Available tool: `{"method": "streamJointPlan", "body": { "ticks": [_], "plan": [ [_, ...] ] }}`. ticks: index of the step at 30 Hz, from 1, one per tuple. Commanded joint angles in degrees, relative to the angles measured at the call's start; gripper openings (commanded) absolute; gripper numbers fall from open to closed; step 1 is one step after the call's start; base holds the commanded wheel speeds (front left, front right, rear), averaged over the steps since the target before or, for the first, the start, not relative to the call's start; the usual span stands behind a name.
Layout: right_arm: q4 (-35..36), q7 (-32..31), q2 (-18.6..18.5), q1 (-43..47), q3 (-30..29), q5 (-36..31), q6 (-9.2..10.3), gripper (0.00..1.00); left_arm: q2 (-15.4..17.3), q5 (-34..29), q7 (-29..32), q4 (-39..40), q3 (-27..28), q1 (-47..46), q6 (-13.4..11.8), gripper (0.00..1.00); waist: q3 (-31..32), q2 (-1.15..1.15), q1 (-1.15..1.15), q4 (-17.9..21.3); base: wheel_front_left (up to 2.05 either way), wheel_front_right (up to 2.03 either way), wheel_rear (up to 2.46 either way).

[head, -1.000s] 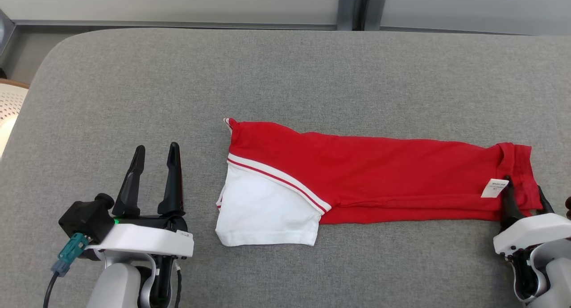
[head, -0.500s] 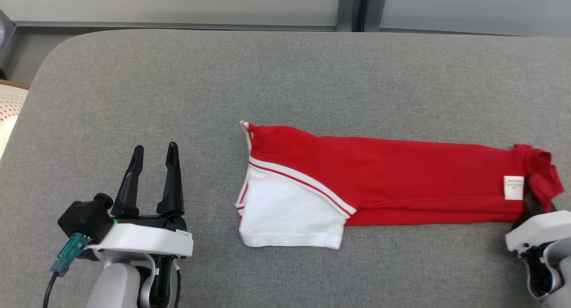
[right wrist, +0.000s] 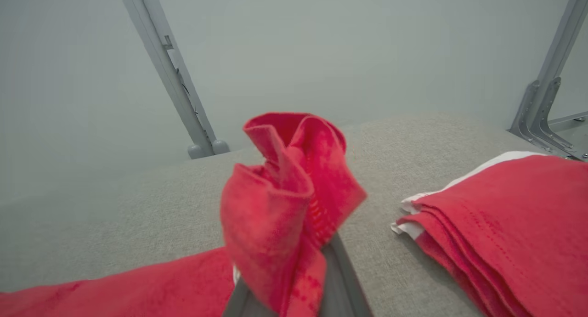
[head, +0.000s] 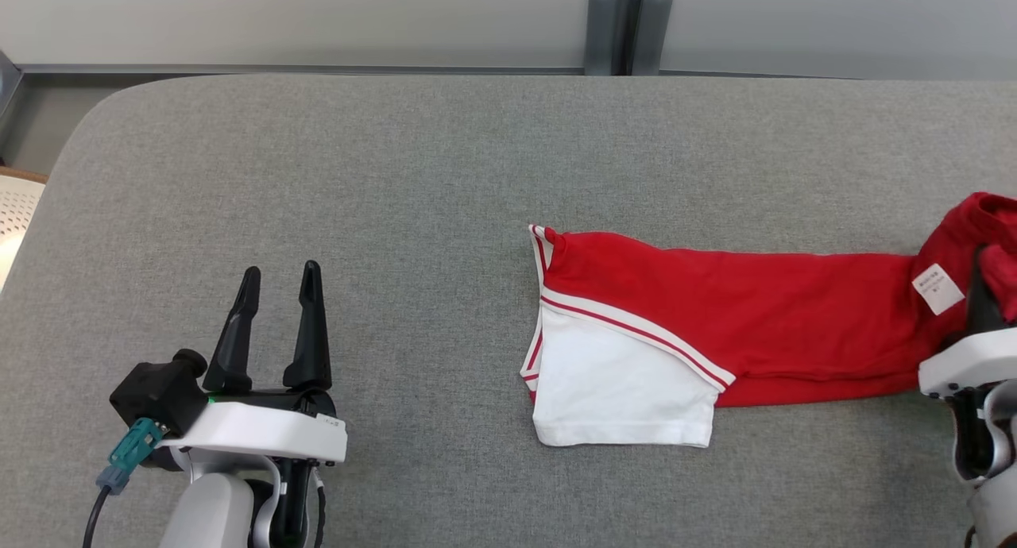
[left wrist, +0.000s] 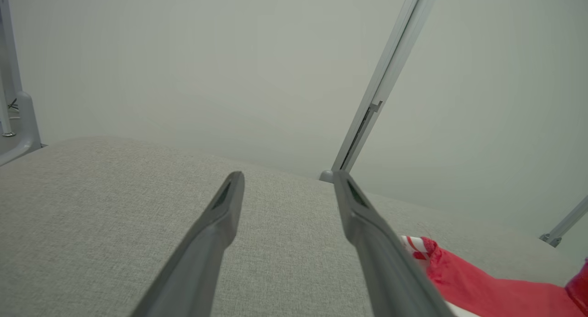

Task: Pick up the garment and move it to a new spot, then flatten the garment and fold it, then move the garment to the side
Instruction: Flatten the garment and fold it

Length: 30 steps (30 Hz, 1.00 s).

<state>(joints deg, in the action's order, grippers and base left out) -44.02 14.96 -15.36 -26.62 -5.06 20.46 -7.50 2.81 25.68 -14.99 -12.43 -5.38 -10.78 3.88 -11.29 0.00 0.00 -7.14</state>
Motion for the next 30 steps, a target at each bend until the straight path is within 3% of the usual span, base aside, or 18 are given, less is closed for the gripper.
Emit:
{"method": "streamJointPlan", "body": {
  "ticks": [1, 14, 29, 30],
  "plan": [
    [1.4, 0.3, 0.6, 0.7, 1.0, -0.9, 0.02, 0.0, 0.2, 0.3, -0.3, -0.2, 0.0, 0.4, -0.3, 1.0, 0.3, 0.0, 0.0, 0.1, 0.0, 0.0, 0.0],
    [14.7, -4.4, 11.3, 3.0, 17.5, -0.8, 0.02, 0.0, 0.2, 1.3, -0.3, -2.1, -0.7, 1.3, -0.5, 1.0, 1.8, 0.0, 0.0, -0.2, 0.0, 0.0, 0.0],
    [5.5, -1.3, 12.4, 0.9, 31.2, 9.9, 0.02, 0.0, 0.2, 3.5, -0.3, -3.1, -3.6, 0.3, -1.1, 1.0, 0.8, 0.0, 0.0, -5.6, 0.0, 0.0, 0.0],
    [4.6, -1.1, 12.4, 0.7, 31.9, 10.3, 0.02, 0.05, 0.2, 3.6, -0.3, -3.1, -3.5, 0.4, -1.1, 1.0, 0.7, 0.0, 0.0, -6.0, 0.0, 0.0, 0.0]
  ]
}}
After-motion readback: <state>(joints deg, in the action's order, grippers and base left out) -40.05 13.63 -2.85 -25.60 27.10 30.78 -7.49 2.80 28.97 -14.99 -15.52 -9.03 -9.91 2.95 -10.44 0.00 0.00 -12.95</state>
